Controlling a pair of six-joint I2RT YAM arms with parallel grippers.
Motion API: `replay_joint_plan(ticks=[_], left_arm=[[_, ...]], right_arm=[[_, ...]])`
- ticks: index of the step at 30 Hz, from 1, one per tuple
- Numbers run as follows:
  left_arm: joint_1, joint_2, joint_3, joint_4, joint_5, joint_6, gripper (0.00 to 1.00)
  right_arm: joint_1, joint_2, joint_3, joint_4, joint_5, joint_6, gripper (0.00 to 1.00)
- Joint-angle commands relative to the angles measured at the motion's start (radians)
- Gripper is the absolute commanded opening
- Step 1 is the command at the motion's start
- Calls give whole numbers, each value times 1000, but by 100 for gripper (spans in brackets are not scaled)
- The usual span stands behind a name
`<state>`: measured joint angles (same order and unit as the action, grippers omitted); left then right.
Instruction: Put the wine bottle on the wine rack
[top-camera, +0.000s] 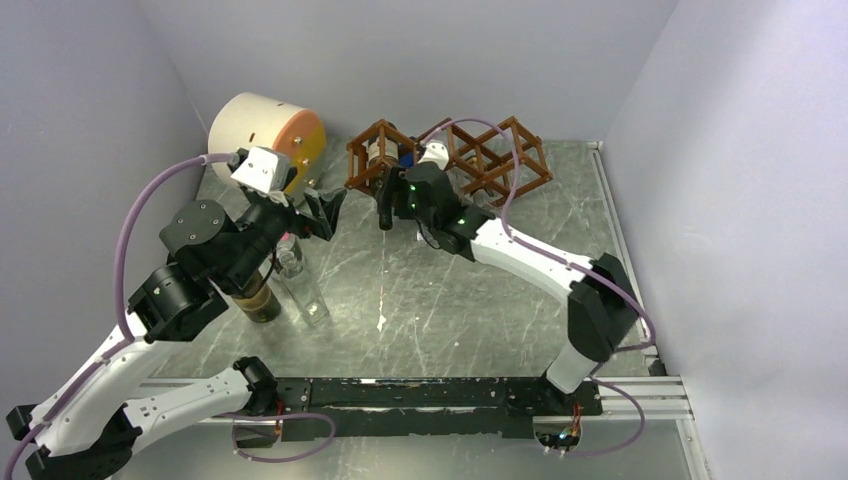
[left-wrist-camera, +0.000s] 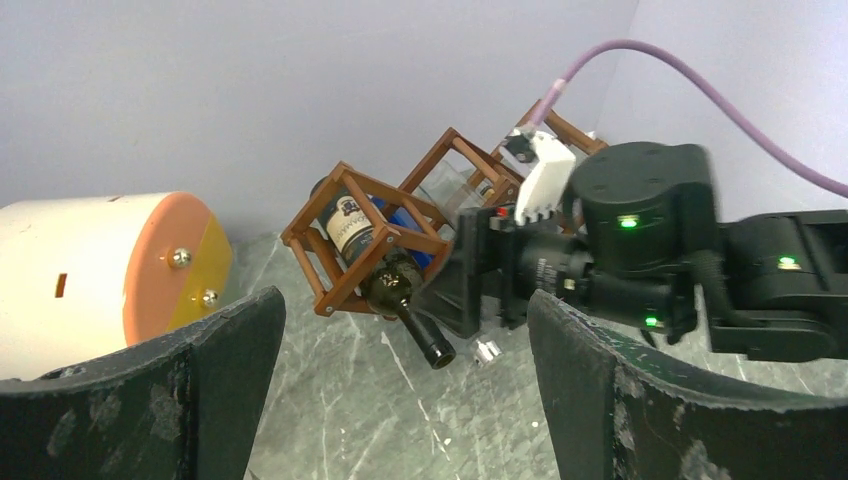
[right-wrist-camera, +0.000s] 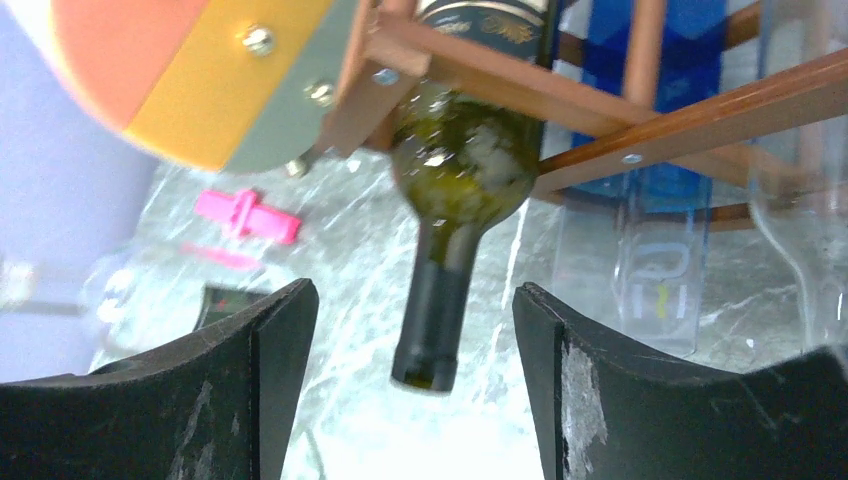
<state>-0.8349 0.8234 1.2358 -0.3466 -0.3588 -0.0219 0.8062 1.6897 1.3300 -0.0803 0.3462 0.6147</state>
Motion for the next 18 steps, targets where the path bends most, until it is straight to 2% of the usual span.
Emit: replay_joint_plan(ticks=[1,6,10,14,18], left_arm=[[-4,-34,19,22,-33,11,94],[-3,-65,-1,59,-33,0,94],[-4,-81,-14,91,-46,-10,94],[-3,-92,-18,102,-53,-23,94],[-4,-100,-22,108,-55,-34,94]], right_arm=[[4,-124,-123,131,-217,-154,75],[96,-236,-235,263,-297,-306,74],[193,-267,-304,400,-384,-399,73],[256,-256,-356,562,-435,-412,72],[315,-185,-293,597,-432,-438,69]])
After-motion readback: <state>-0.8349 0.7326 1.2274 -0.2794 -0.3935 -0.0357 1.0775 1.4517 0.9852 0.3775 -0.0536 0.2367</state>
